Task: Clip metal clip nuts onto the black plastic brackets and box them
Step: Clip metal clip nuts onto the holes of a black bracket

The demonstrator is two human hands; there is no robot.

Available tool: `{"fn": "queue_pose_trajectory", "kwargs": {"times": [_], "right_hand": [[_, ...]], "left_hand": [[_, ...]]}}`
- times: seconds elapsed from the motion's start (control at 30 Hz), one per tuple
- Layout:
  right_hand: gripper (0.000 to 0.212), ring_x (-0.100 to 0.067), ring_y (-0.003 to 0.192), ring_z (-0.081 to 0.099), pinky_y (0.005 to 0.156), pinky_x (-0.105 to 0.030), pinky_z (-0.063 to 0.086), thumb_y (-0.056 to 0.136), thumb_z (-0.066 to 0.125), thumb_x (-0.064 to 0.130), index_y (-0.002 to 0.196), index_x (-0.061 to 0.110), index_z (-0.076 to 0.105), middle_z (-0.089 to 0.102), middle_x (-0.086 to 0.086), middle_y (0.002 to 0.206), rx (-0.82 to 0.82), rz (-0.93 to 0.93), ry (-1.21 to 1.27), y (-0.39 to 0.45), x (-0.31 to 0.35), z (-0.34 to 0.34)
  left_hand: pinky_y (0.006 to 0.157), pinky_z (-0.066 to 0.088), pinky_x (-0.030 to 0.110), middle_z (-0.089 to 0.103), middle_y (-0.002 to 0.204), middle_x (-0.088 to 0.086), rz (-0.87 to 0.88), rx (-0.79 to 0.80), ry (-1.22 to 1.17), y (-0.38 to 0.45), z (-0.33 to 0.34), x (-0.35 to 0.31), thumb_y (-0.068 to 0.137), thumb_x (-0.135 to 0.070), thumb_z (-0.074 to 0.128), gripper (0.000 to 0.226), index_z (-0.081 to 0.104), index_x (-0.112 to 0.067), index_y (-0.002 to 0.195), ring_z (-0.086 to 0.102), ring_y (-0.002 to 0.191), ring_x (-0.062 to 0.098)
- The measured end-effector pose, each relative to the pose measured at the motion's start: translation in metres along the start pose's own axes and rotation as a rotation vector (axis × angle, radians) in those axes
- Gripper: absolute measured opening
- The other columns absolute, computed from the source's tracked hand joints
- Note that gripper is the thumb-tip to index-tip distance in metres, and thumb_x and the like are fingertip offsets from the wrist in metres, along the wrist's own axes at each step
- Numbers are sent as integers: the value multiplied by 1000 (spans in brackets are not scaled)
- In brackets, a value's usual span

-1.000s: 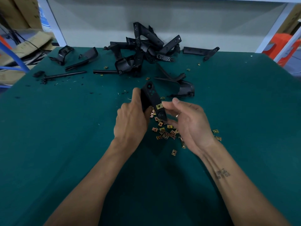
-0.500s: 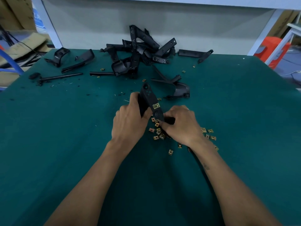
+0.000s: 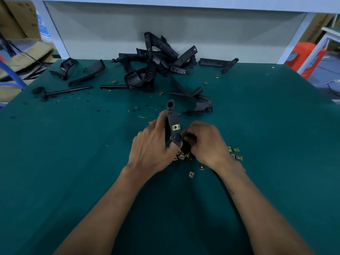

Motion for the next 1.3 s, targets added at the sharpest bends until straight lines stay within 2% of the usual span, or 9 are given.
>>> {"fn": "queue_pose_trajectory", "kwargs": {"times": [0.1, 0.17, 0.27, 0.43, 0.6, 0.77, 0.93, 1.13, 1.3], "right_hand": [[21, -17, 93, 68, 87, -30, 56, 91, 69, -2, 108, 9, 77, 72, -3, 102, -230, -40, 69, 0, -4, -23], [22, -10, 87, 71, 83, -22, 57, 88, 72, -8, 104, 7, 78, 74, -2, 96, -399, -25, 276, -5, -12, -39], [29, -9, 83, 75, 80, -24, 60, 86, 76, -7, 102, 17, 76, 76, 6, 88, -396, 134, 748, -6, -30, -39], [22, -26, 82, 78, 78, -31, 62, 82, 80, -3, 101, 7, 71, 79, -11, 92, -374, 164, 1108, -6, -30, -41], [16, -23, 83, 77, 75, -25, 60, 75, 81, -2, 85, 11, 78, 79, -13, 91, -372, 200, 1227, -6, -26, -40], [45, -13, 90, 72, 81, -21, 56, 89, 62, -18, 82, 22, 83, 80, -3, 92, -284, 187, 1145, -5, -23, -39], [48, -7, 92, 72, 82, -17, 54, 88, 62, -20, 111, 20, 73, 75, 7, 101, -237, 110, 950, -5, -18, -43], [40, -13, 83, 70, 78, -22, 57, 78, 76, -16, 107, 13, 75, 74, 0, 88, -285, 165, 1081, -6, -25, -47], [56, -15, 83, 73, 82, -24, 58, 76, 77, -15, 124, 10, 68, 77, -5, 83, -289, 174, 1167, -6, -26, -48]], "left_hand": [[50, 38, 36, 41, 79, -7, 45, -2, 13, -1, -1, -2, 95, -59, 28, 51, 43, -16, 119, 47, 61, 29], [53, 44, 41, 52, 91, -1, 52, 21, 46, -3, 0, -4, 100, -54, 32, 54, 40, -15, 137, 54, 67, 35], [61, 50, 48, 59, 116, 7, 42, 52, 80, -4, 3, -6, 104, -42, 39, 59, 29, -15, 156, 60, 78, 39], [65, 52, 51, 59, 120, 7, 38, 42, 26, -3, -2, -11, 104, -40, 42, 58, 32, -14, 155, 62, 84, 38], [66, 53, 51, 60, 112, 2, 45, 32, 37, -4, -3, -14, 101, -35, 55, 59, 36, -18, 154, 61, 83, 34], [64, 54, 51, 61, 100, 2, 45, 22, 61, -4, -3, -17, 99, -33, 61, 60, 40, -18, 154, 59, 75, 34], [67, 55, 52, 63, 104, 2, 72, 26, 77, -4, -1, -18, 99, -36, 60, 62, 37, -21, 154, 63, 82, 36], [64, 55, 51, 64, 102, 1, 68, 5, 44, -4, -1, -15, 97, -34, 62, 61, 40, -21, 153, 63, 79, 35], [64, 55, 51, 64, 102, 1, 67, 2, 29, -4, 0, -15, 97, -33, 64, 61, 41, -21, 153, 63, 79, 35]]}}
Point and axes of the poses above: each hand's wrist, its own y-axis towards the middle knuckle, its own z-axis out of the palm, x = y × z, the point moved 7 cm from there along y, towards the middle knuckle
